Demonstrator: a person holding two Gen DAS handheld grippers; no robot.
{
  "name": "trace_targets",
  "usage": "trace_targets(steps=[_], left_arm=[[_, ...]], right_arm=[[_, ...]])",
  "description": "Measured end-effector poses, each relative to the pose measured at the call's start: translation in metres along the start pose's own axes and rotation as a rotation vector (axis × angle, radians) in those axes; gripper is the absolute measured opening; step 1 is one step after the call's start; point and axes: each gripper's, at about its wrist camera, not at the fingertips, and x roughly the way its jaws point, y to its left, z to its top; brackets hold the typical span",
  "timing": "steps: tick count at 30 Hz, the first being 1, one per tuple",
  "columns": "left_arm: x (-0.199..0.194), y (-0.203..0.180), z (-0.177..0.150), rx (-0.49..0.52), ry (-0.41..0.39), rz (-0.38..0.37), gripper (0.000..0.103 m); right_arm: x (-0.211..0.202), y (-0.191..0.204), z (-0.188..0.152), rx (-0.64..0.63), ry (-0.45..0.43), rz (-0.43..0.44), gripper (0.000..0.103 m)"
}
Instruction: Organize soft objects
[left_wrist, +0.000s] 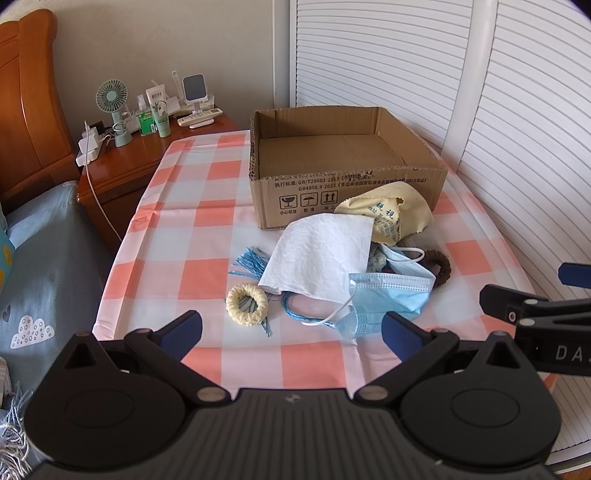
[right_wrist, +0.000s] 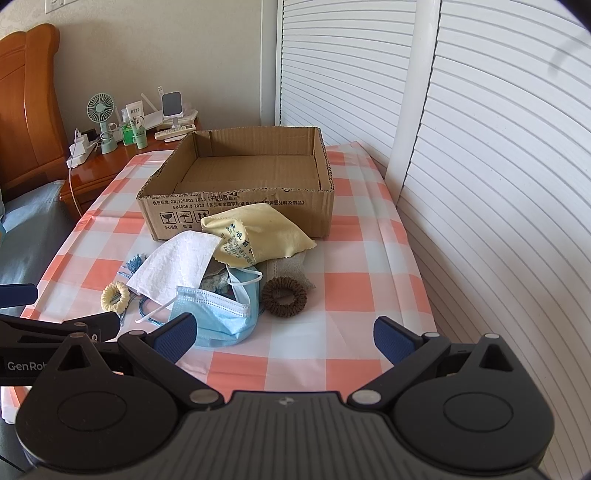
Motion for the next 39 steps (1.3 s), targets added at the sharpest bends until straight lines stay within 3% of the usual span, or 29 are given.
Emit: trace_targets(steps=[20, 30, 39], left_arm=[[0.005, 0.003, 0.005, 0.018, -0.028, -0.034, 0.102], [0.022, 0.017, 0.0, 0.073, -0.075, -0.058, 0.102], [0.07, 0.036, -0.021, 0.053, 0.036, -0.069, 0.102]], right_arm=[[0.004, 0.003, 0.005, -0.025, -0.032, 0.016, 0.103], [0.018, 0.001, 0.002, -0.117, -0.094, 0.116, 0.103], [0.047, -0.012, -0.01, -0.111, -0.057, 0.173, 0.103]])
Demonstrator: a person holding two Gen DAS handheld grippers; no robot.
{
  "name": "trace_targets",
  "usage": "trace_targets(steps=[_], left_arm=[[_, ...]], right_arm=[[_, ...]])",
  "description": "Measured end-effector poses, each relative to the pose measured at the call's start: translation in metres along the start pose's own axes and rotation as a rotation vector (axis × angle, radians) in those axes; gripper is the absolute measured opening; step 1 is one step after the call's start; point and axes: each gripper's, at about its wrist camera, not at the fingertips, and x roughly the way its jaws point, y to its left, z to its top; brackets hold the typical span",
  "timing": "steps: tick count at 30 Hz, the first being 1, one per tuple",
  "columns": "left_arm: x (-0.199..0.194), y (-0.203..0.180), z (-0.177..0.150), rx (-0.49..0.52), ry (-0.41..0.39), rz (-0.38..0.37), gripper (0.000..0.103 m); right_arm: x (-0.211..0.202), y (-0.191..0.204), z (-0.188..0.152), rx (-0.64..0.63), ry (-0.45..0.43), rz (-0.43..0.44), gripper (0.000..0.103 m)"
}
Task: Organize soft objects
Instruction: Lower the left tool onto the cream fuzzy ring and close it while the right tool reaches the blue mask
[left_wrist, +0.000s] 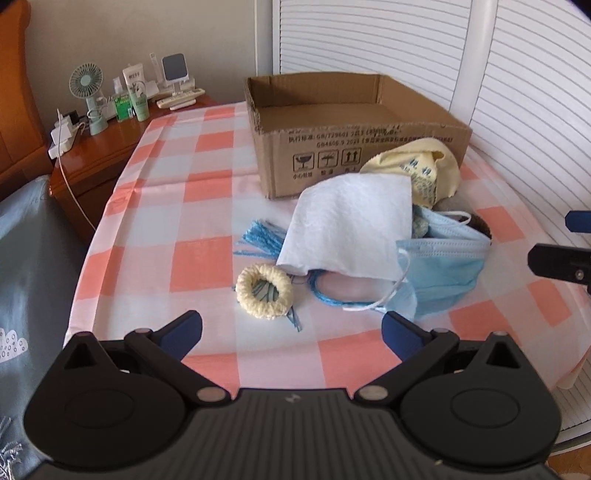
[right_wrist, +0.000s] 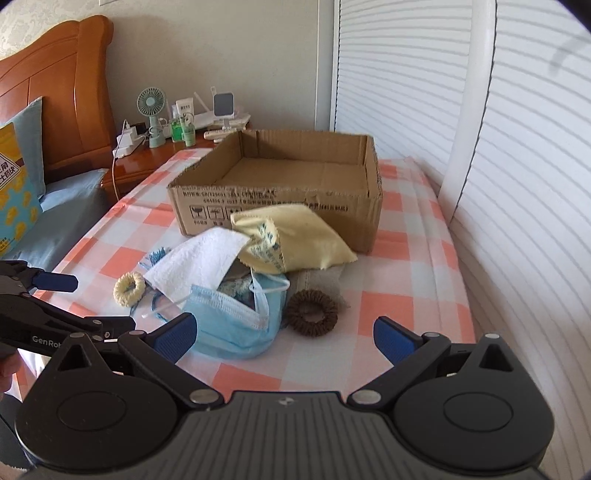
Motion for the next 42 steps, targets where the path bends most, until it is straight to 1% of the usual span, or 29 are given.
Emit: trace_targets(steps=[2, 6, 8, 15, 18, 20, 22, 25, 26, 28, 31, 33, 35, 37, 39, 41, 42], left_arm=[[0.011, 0.003, -0.005, -0.002, 0.031, 0.003, 0.102], [0.026, 0.007, -0.013, -0.002, 0.067, 0.01, 0.103], [0.027, 0.01, -0.015, -0.011, 0.053, -0.004, 0.102], [0.028, 0.015, -0.017, 0.036, 0.013, -0.032, 0.103], [0.029, 0.017, -0.018, 0.063, -0.02, -0.056, 0.103], [0.031, 0.021, -0.017, 0.075, -0.038, -0.068, 0.103], [0.034, 0.024, -0.015, 0.074, -0.051, -0.069, 0.103], [0.038, 0.028, -0.009, 0.061, -0.048, -0.056, 0.102], [0.039, 0.029, -0.007, 0.058, -0.05, -0.049, 0.101], [0.037, 0.03, -0.004, 0.063, -0.07, -0.046, 0.094], [0.034, 0.03, 0.0, 0.079, -0.102, -0.057, 0.093], [0.034, 0.03, 0.003, 0.089, -0.109, -0.058, 0.088], [0.037, 0.029, 0.004, 0.108, -0.106, -0.054, 0.075], [0.039, 0.028, 0.004, 0.127, -0.101, -0.062, 0.067], [0.041, 0.029, 0.005, 0.125, -0.101, -0.067, 0.064], [0.041, 0.029, 0.005, 0.122, -0.106, -0.071, 0.05], [0.04, 0.029, 0.005, 0.12, -0.107, -0.074, 0.047]], right_arm=[[0.008, -0.002, -0.007, -0.009, 0.017, 0.009, 0.103], [0.022, -0.005, -0.02, -0.031, 0.059, 0.018, 0.103], [0.028, -0.006, -0.025, -0.034, 0.078, 0.027, 0.103], [0.049, -0.002, -0.04, -0.07, 0.13, 0.073, 0.103], [0.053, 0.003, -0.043, -0.098, 0.13, 0.083, 0.103], [0.056, 0.008, -0.045, -0.132, 0.131, 0.071, 0.103], [0.057, 0.013, -0.047, -0.17, 0.124, 0.061, 0.103], [0.057, 0.014, -0.047, -0.174, 0.117, 0.064, 0.103], [0.057, 0.013, -0.047, -0.175, 0.116, 0.063, 0.103], [0.058, 0.013, -0.047, -0.179, 0.113, 0.062, 0.103], [0.058, 0.013, -0.047, -0.182, 0.11, 0.063, 0.103], [0.058, 0.014, -0.047, -0.184, 0.111, 0.064, 0.103], [0.058, 0.014, -0.047, -0.185, 0.11, 0.064, 0.103], [0.058, 0.014, -0.047, -0.184, 0.108, 0.064, 0.103], [0.058, 0.014, -0.047, -0.184, 0.106, 0.064, 0.103], [0.058, 0.015, -0.047, -0.182, 0.106, 0.063, 0.103], [0.058, 0.015, -0.047, -0.182, 0.105, 0.062, 0.103]])
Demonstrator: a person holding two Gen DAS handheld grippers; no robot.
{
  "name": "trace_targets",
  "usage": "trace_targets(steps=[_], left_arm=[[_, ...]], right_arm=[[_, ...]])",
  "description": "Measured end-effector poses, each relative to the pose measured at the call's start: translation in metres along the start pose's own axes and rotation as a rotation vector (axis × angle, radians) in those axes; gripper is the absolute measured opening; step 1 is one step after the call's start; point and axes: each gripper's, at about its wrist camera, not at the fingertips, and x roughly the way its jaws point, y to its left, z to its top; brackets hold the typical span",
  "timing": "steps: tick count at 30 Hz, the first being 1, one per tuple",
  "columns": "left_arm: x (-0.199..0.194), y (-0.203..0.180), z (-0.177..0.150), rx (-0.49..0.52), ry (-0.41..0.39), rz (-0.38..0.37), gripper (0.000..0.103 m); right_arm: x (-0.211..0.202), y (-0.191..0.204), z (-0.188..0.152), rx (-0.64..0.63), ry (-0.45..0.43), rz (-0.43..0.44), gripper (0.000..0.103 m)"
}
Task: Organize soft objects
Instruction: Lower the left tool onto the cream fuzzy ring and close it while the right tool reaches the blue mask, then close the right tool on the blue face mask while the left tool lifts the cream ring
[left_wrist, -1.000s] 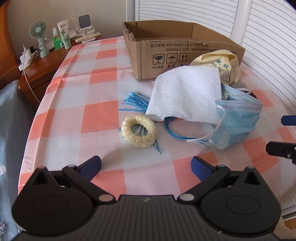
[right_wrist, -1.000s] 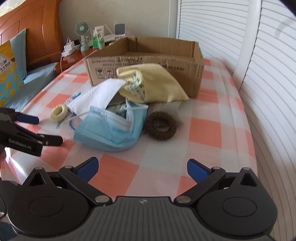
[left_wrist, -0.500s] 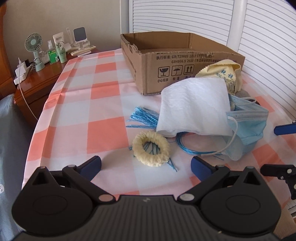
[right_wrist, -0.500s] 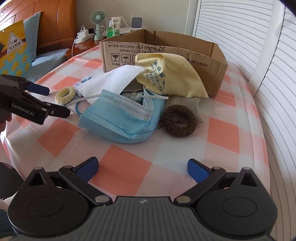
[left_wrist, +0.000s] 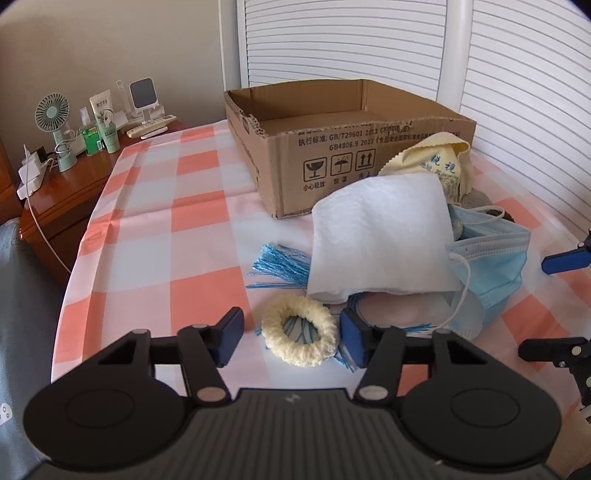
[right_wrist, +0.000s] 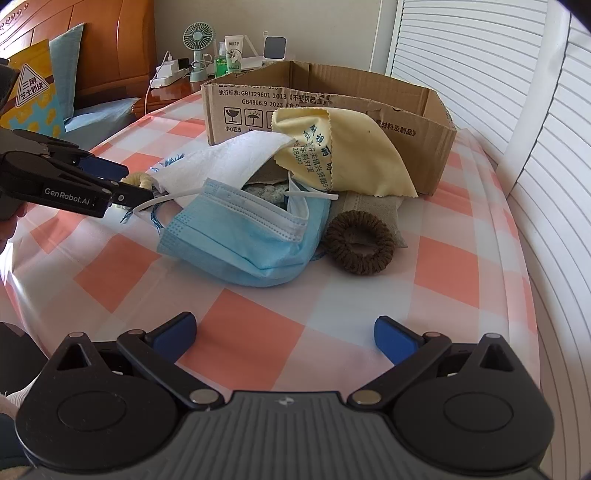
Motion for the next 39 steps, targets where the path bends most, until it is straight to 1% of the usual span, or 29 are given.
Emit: trace_targets(steps=[1, 4, 5, 6, 11, 16, 19, 21, 23, 25, 27, 30, 31, 32, 34, 37, 39], left_arm=[[0.0, 0.001, 0.0, -0.003, 0.001, -0.007, 0.042], [-0.003, 0.001, 0.0, -0.006, 0.001, -0.011, 0.04], [-0.004, 0.001, 0.0, -0.006, 0.0, -0.008, 0.036], [-0.006, 0.001, -0.001, -0.007, -0.001, -0.012, 0.035], [-0.022, 0.005, -0.005, -0.04, 0.002, -0.012, 0.035], [-0.043, 0.011, -0.018, -0.078, 0.014, 0.0, 0.036], [-0.045, 0.013, -0.028, -0.098, 0.034, 0.008, 0.039], [-0.043, 0.013, -0.032, -0.106, 0.045, 0.019, 0.047], [-0.044, 0.013, -0.035, -0.109, 0.04, 0.024, 0.064], [-0.044, 0.012, -0.036, -0.112, 0.033, 0.022, 0.071], [-0.044, 0.011, -0.037, -0.111, 0.03, 0.016, 0.071], [-0.042, 0.01, -0.038, -0.105, 0.04, 0.014, 0.072], [-0.041, 0.009, -0.038, -0.1, 0.043, 0.013, 0.073], [-0.041, 0.009, -0.038, -0.096, 0.043, 0.011, 0.073], [-0.04, 0.008, -0.038, -0.091, 0.045, 0.006, 0.073], [-0.04, 0.008, -0.037, -0.087, 0.045, 0.003, 0.073], [-0.04, 0.009, -0.037, -0.086, 0.046, -0.001, 0.073]], right_arm=[[0.0, 0.0, 0.0, 0.001, 0.0, -0.001, 0.103], [0.0, 0.0, 0.0, 0.001, 0.0, -0.002, 0.103], [0.0, 0.0, 0.0, 0.002, 0.0, -0.002, 0.103], [0.0, 0.0, 0.0, 0.001, 0.0, -0.002, 0.103], [0.0, 0.001, 0.0, 0.0, -0.004, 0.0, 0.103], [0.0, 0.006, 0.004, -0.028, -0.014, 0.042, 0.103], [0.003, 0.012, 0.011, -0.062, -0.029, 0.059, 0.103], [0.009, 0.016, 0.018, -0.089, -0.037, 0.057, 0.103], [0.014, 0.017, 0.025, -0.105, -0.049, 0.054, 0.103], [0.016, 0.018, 0.031, -0.127, -0.063, 0.047, 0.103], [0.016, 0.02, 0.038, -0.157, -0.09, 0.041, 0.102], [0.018, 0.019, 0.045, -0.192, -0.103, 0.05, 0.101], [0.02, 0.018, 0.046, -0.197, -0.1, 0.054, 0.1], [0.022, 0.017, 0.047, -0.197, -0.094, 0.056, 0.096], [0.026, 0.015, 0.048, -0.194, -0.078, 0.063, 0.083], [0.022, 0.016, 0.045, -0.192, -0.078, 0.057, 0.078], [0.018, 0.017, 0.042, -0.186, -0.079, 0.052, 0.069]])
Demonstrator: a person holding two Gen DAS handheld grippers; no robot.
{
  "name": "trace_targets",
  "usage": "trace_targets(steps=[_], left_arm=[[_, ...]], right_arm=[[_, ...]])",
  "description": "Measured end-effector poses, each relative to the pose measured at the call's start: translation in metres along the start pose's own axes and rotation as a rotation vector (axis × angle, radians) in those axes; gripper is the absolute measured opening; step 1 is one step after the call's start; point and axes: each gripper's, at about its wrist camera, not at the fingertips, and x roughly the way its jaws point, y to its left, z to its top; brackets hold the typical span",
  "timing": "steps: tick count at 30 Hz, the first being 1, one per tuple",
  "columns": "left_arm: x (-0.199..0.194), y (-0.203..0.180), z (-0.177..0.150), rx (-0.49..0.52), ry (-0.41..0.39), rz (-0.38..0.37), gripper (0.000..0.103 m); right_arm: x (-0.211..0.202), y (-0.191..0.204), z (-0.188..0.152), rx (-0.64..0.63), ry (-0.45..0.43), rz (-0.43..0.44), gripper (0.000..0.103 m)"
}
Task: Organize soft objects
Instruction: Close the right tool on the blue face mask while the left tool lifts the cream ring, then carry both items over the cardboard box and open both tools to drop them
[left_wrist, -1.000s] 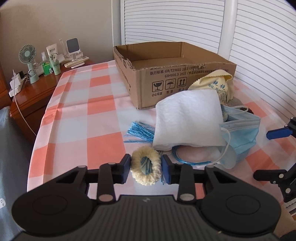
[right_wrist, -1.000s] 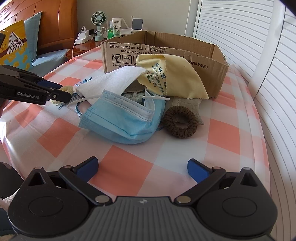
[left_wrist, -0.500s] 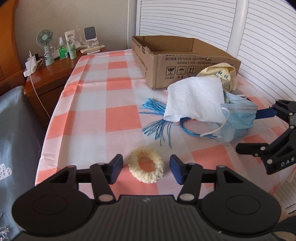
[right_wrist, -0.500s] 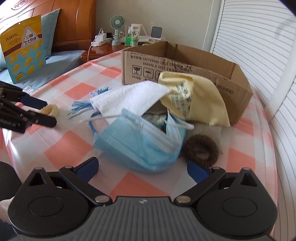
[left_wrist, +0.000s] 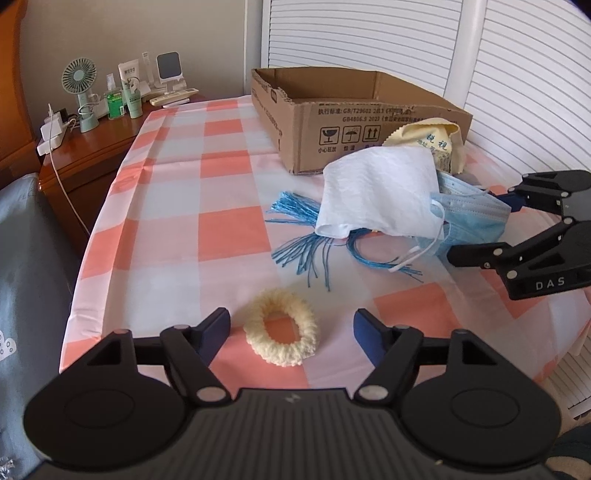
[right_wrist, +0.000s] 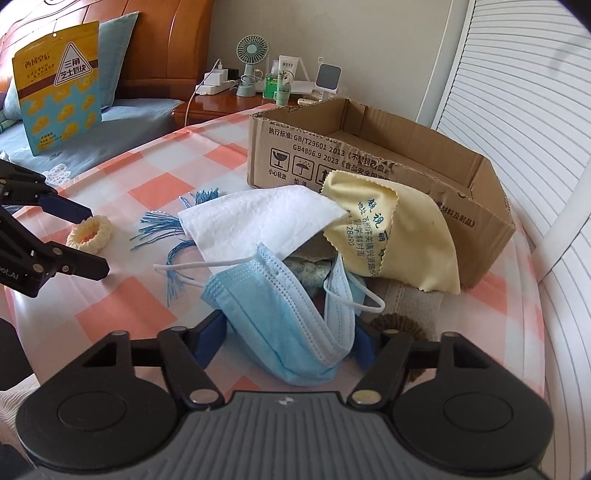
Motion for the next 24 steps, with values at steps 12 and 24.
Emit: trace_targets(steps=[12, 24], left_arm=[[-0.003, 0.001, 0.0, 0.009, 0.009, 0.012, 0.052], [-0.014, -0.002, 0.005, 0.034, 0.019, -0.028, 0.029]], right_arm=[[-0.032, -0.004, -0.008, 0.026, 0.003, -0.035, 0.031], [-0.058, -0.008, -0.01, 0.027, -0.01, -0.051, 0.021]])
